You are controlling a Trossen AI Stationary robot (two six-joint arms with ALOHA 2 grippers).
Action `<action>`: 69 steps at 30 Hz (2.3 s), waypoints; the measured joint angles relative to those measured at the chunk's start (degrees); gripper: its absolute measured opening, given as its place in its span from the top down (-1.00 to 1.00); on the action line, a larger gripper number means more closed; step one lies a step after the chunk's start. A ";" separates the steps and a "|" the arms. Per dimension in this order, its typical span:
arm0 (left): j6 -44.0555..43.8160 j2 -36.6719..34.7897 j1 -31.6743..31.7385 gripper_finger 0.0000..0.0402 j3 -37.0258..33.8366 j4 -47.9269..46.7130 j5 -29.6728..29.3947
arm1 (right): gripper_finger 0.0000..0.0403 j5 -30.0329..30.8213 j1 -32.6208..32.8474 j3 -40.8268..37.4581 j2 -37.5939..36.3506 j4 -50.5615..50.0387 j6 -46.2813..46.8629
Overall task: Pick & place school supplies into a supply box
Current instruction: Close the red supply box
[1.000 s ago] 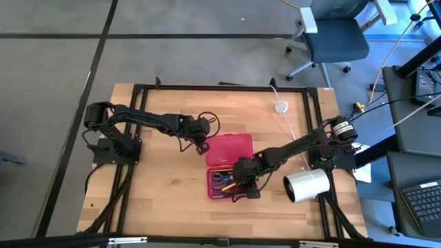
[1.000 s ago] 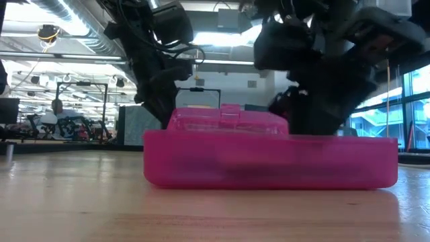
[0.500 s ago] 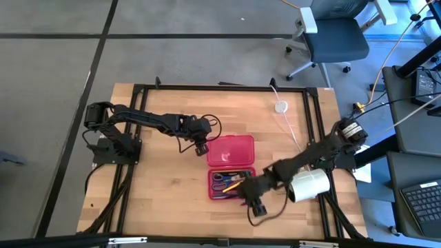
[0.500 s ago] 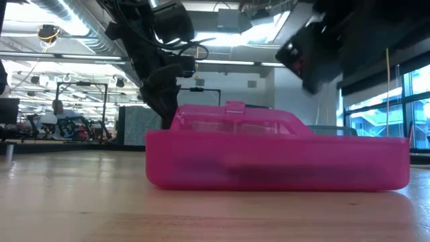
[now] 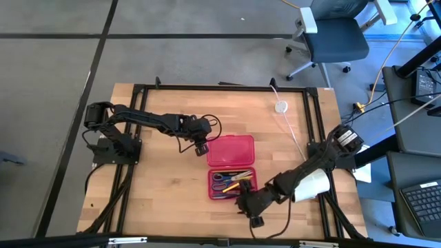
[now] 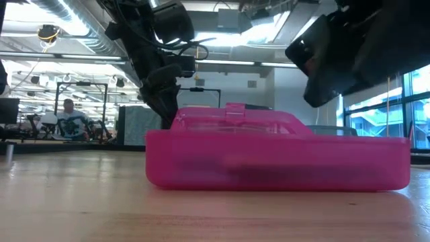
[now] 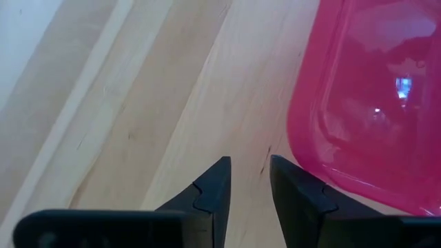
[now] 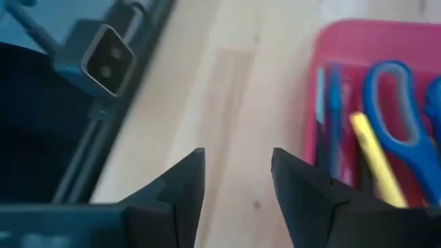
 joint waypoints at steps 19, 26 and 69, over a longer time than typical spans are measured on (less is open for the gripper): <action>0.90 0.00 0.00 0.55 0.00 0.31 0.20 | 0.15 4.25 0.71 -0.02 2.03 -5.40 4.56; 2.33 0.00 0.00 0.53 0.02 0.33 0.20 | 0.15 4.59 0.73 -0.02 2.03 -5.58 4.87; 9.50 -0.24 -1.99 0.53 0.02 8.90 3.97 | 0.15 6.56 0.73 0.00 1.98 -8.93 8.21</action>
